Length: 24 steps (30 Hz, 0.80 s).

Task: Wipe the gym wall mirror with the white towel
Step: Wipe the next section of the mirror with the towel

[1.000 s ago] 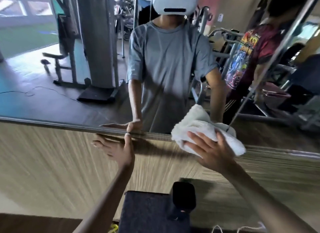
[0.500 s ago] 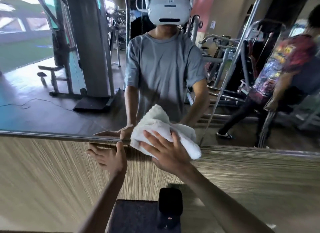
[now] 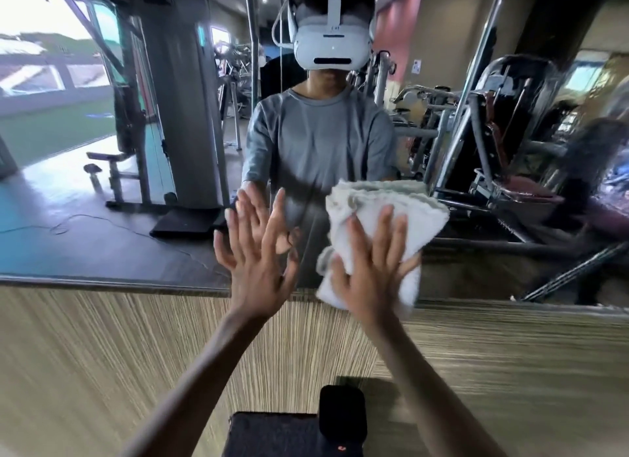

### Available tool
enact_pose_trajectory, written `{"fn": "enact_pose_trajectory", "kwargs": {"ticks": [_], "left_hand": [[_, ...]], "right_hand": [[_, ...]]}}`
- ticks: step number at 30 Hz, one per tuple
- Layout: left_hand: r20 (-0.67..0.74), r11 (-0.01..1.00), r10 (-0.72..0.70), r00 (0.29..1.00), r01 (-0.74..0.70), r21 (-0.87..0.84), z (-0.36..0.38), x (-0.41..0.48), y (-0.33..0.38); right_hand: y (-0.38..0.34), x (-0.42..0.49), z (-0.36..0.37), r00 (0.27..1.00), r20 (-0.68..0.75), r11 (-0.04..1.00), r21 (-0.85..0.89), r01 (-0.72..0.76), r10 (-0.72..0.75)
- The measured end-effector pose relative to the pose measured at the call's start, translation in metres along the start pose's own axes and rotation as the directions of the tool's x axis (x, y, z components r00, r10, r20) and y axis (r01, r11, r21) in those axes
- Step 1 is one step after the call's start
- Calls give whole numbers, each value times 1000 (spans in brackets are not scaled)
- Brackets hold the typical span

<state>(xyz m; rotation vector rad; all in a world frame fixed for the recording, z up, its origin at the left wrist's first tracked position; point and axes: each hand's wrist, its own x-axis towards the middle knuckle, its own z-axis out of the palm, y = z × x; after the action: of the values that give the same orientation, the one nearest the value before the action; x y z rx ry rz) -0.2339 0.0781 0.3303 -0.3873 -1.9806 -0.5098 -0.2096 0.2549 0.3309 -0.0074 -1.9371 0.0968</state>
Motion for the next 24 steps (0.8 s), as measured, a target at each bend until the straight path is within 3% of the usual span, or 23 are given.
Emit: {"fn": "enact_pose_trajectory", "kwargs": {"ticks": [4,6,8,10,12,14,15,17,19,20,22,24], "left_hand": [[7,989,143,990,-143,20,-3,33,-11],[-10,987,159,987,-158,40,0,38,-18],[-54,968,217,975,-208,141,5,40,-22],[-110,941,278,954,-248,232,11,39,-21],[-151,936,286,946,-243,254,16,41,-21],[-186,937,292,938,-241,253,20,41,-22],[-194,936,298,935,-246,253,20,40,-23],[-189,933,309,932,-260,248,20,40,-24],[-181,930,327,927,-283,233,19,40,-27],[-180,930,332,926,-290,224,19,40,-27],[-182,937,320,930,-282,204,18,40,-27],[-190,944,305,933,-269,193,17,39,-25]], "right_hand": [[-16,-27,17,968,68,967,-64,248,-243],[9,-33,15,958,67,958,-44,282,-279],[29,-28,7,975,40,973,-56,222,-220],[30,-10,-1,997,-12,995,-73,74,-75],[9,15,-1,993,-73,994,-45,-101,97],[-19,30,4,978,-102,983,-7,-181,180],[-29,28,7,984,-97,989,-2,-150,149],[-32,8,14,997,-41,998,-33,60,-62],[-13,-18,17,959,34,957,-67,284,-282],[1,-27,15,948,58,946,-70,315,-312],[24,-27,5,966,62,965,-65,255,-251],[33,-6,-7,997,20,995,-60,78,-77]]}}
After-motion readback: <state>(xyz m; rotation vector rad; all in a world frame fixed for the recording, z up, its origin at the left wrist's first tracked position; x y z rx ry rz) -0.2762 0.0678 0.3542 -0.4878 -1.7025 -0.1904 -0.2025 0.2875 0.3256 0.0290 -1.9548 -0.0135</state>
